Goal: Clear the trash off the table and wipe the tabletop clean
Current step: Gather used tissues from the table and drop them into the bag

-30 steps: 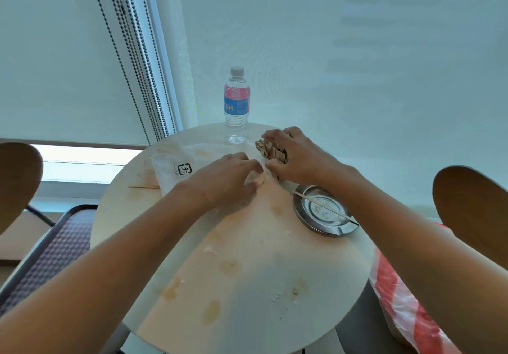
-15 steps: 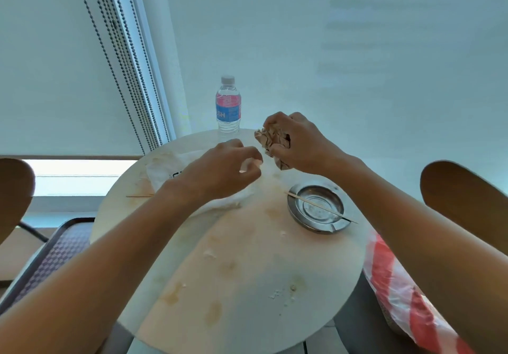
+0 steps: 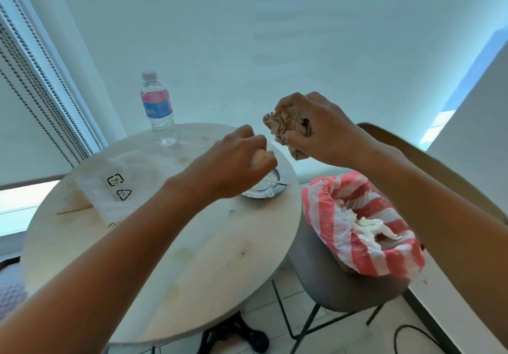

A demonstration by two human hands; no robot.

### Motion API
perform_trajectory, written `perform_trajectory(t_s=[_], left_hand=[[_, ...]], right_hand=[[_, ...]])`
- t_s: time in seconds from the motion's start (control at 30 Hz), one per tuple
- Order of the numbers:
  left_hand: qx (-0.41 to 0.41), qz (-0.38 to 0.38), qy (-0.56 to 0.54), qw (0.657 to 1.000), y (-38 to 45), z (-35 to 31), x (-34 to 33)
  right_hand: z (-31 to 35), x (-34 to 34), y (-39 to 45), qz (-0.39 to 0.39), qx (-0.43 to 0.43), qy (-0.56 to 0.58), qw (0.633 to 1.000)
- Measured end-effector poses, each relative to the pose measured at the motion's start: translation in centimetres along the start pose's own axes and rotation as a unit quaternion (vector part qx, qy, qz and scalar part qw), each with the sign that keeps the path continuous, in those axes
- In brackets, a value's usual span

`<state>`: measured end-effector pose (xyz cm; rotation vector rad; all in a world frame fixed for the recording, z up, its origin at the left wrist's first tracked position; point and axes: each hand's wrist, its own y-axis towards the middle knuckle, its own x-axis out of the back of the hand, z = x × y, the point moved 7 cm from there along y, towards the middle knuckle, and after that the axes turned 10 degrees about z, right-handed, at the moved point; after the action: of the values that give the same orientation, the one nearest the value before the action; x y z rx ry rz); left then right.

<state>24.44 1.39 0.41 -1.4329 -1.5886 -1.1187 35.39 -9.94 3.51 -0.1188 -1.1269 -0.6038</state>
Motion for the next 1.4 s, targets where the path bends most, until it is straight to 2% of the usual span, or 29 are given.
perform_trajectory(t_s=[0.13,0.23,0.33,0.47,0.53,0.77,0.9,1.17,1.4], left_hand=[[-0.020,0.014,-0.008,1.000,2.4,-3.6,-2.6],[-0.045,0.082,-0.016,0.996,4.6,-6.4,-5.4],[-0.071,0.157,0.028,0.985,6.6,-9.3,-8.5],[-0.020,0.212,0.036,0.976,9.9,-11.8,-12.4],[0.018,0.220,0.017,0.975,11.7,-12.4,-14.3],[0.072,0.230,0.024,0.970,17.6,-12.2,-21.2],[0.073,0.219,0.008,0.973,20.7,-11.5,-24.7],[0.070,0.230,-0.027,0.970,24.2,-9.6,-29.7],[0.092,0.215,-0.060,0.970,24.3,-8.8,-30.1]], right_hand=[[-4.1,1.9,-4.1,-0.003,-0.043,-0.007,0.999],[-7.8,2.9,-7.0,0.000,-0.066,-0.013,0.998],[-12.2,3.1,-9.4,0.008,-0.091,-0.003,0.996],[-18.3,2.4,-11.9,0.031,-0.110,0.004,0.993],[-21.2,1.7,-12.9,0.049,-0.118,0.013,0.992],[-29.1,-2.2,-15.2,0.118,-0.153,0.046,0.980],[-32.0,-5.0,-15.8,0.149,-0.158,0.061,0.974],[-35.3,-10.5,-16.1,0.185,-0.170,0.107,0.962],[-35.9,-11.5,-15.5,0.191,-0.157,0.096,0.964]])
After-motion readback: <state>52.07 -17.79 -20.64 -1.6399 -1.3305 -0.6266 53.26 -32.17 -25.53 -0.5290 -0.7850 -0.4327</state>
